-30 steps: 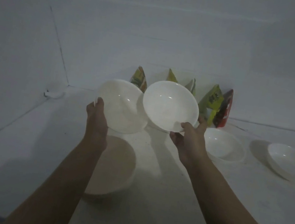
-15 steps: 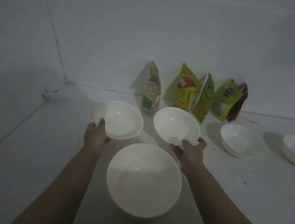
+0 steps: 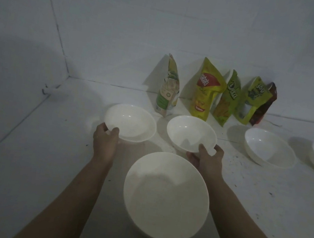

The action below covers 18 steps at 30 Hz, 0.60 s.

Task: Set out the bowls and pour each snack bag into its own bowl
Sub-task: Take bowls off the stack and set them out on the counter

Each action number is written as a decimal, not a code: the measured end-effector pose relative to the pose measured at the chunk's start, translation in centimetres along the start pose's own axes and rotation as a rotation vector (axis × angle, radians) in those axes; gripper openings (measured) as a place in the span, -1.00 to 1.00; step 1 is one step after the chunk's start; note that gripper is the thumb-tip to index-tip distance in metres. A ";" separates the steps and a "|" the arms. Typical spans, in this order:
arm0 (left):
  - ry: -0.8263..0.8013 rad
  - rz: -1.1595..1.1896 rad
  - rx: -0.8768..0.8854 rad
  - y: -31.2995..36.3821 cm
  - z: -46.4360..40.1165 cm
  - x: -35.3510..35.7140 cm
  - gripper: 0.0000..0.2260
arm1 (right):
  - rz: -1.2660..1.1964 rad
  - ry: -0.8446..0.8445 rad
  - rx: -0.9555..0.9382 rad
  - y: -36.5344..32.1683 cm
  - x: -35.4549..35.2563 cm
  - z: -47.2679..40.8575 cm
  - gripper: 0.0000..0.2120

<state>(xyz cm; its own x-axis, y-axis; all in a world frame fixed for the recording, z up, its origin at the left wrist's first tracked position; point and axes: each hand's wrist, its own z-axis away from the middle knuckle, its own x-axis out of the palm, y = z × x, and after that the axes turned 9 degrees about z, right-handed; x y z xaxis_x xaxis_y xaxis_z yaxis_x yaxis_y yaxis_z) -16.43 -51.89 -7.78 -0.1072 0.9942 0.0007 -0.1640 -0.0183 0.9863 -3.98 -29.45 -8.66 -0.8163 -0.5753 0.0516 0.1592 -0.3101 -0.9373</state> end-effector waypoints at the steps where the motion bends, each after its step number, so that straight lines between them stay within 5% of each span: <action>1: 0.002 -0.008 0.010 -0.3 -0.1 0.0 -0.53 | -0.007 -0.008 -0.001 0.1 0.0 -0.1 -0.45; 11: -0.064 0.055 0.026 -1.1 0.7 0.0 -0.62 | -0.100 -0.042 0.005 0.0 -0.5 -0.1 -0.49; 18: -0.020 0.075 0.069 -2.0 3.0 -1.0 -0.47 | -0.035 0.143 -0.014 -0.3 -1.9 3.5 -0.76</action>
<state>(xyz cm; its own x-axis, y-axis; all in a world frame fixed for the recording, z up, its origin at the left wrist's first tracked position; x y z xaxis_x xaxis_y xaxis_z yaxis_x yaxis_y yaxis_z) -13.08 -52.55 -9.25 -0.0970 0.9923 0.0774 -0.0885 -0.0861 0.9923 -0.51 -30.93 -7.31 -0.8922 -0.4503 0.0355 0.1224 -0.3166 -0.9406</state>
